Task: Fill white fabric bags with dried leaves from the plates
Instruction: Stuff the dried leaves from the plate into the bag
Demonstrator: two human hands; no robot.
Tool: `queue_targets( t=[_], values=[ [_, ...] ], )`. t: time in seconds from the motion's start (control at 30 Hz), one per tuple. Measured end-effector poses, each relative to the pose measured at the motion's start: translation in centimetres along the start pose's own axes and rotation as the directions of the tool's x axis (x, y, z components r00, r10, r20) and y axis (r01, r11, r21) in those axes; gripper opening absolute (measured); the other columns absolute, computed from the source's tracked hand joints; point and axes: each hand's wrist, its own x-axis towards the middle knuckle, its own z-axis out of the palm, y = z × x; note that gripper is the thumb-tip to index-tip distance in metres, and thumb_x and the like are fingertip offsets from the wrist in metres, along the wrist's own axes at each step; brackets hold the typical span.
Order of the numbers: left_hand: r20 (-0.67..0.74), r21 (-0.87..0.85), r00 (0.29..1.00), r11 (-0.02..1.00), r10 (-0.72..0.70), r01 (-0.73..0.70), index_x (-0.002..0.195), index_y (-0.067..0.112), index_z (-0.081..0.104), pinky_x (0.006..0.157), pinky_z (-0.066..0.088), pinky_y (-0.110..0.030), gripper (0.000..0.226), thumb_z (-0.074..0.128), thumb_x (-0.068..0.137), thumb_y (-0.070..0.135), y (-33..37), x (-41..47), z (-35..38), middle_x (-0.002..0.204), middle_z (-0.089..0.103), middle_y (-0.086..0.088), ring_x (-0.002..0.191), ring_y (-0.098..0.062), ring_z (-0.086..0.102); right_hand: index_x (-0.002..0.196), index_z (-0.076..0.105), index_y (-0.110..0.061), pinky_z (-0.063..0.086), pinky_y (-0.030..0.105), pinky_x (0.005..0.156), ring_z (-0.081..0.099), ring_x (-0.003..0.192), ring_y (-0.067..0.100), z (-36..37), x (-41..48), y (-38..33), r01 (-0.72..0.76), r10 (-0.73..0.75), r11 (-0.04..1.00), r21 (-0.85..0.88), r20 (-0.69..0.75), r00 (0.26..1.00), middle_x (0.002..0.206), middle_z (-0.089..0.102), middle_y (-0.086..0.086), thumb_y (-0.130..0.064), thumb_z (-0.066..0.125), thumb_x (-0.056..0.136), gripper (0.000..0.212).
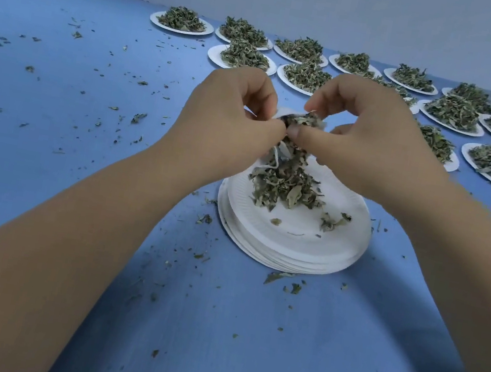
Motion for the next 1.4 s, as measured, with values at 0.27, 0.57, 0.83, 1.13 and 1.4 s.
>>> queue_targets(
  t=[0.27, 0.57, 0.83, 1.13, 1.4],
  values=[
    [0.035, -0.186, 0.998, 0.981, -0.052, 0.058, 0.075, 0.007, 0.059, 0.074, 0.062, -0.049, 0.013, 0.068, 0.082, -0.001, -0.3, 0.4, -0.2, 0.057, 0.060, 0.002, 0.057, -0.018, 0.069, 0.124, 0.065, -0.034, 0.037, 0.004, 0.075, 0.052, 0.084, -0.014, -0.2, -2.8, 0.5, 0.284, -0.273, 0.920, -0.271, 0.077, 0.959, 0.109, 0.056, -0.020, -0.045, 0.077, 0.084, 0.044],
    [0.180, -0.298, 0.983, 0.951, -0.027, 0.081, 0.076, 0.007, 0.058, 0.065, 0.058, -0.031, 0.020, 0.071, 0.086, -0.005, 0.0, 0.2, 0.0, 0.058, 0.059, -0.001, 0.057, -0.017, 0.064, 0.095, 0.079, -0.017, 0.048, 0.033, 0.065, 0.059, 0.071, 0.014, 0.1, -2.6, 0.6, 0.334, -0.436, 0.849, -0.410, -0.185, 0.881, 0.089, 0.072, 0.001, -0.016, 0.071, 0.091, 0.008],
    [0.237, -0.218, 0.971, 0.976, 0.038, 0.015, 0.077, 0.007, 0.064, 0.068, 0.060, -0.040, 0.015, 0.076, 0.084, 0.002, 0.1, 0.0, -0.4, 0.062, 0.058, 0.003, 0.064, -0.017, 0.060, 0.101, 0.058, -0.025, 0.051, 0.036, 0.071, 0.061, 0.082, 0.012, 0.8, -0.9, 0.5, 0.106, -0.123, 0.978, -0.179, -0.086, 0.989, 0.097, 0.063, -0.013, -0.032, 0.069, 0.082, 0.023],
    [-0.017, -0.056, 0.992, 0.991, 0.123, -0.124, 0.075, 0.007, 0.060, 0.067, 0.059, -0.050, 0.010, 0.070, 0.075, 0.005, -0.1, 0.2, -0.3, 0.063, 0.061, 0.003, 0.063, -0.030, 0.069, 0.102, 0.062, -0.040, 0.042, 0.007, 0.058, 0.063, 0.082, -0.009, -0.4, -1.1, 0.1, 0.067, -0.067, 0.997, -0.027, 0.026, 0.997, 0.108, 0.061, -0.028, -0.043, 0.069, 0.086, 0.018],
    [0.048, -0.061, 0.990, 0.989, 0.136, -0.133, 0.074, 0.009, 0.059, 0.055, 0.046, -0.023, 0.013, 0.069, 0.076, 0.001, -0.2, 0.1, -0.2, 0.060, 0.057, 0.012, 0.052, -0.013, 0.057, 0.090, 0.067, -0.028, 0.040, 0.011, 0.063, 0.056, 0.068, -0.014, 1.5, 0.6, 0.8, 0.105, -0.107, 0.982, -0.160, -0.002, 0.994, 0.090, 0.068, -0.018, -0.031, 0.069, 0.087, 0.005]
  ],
)
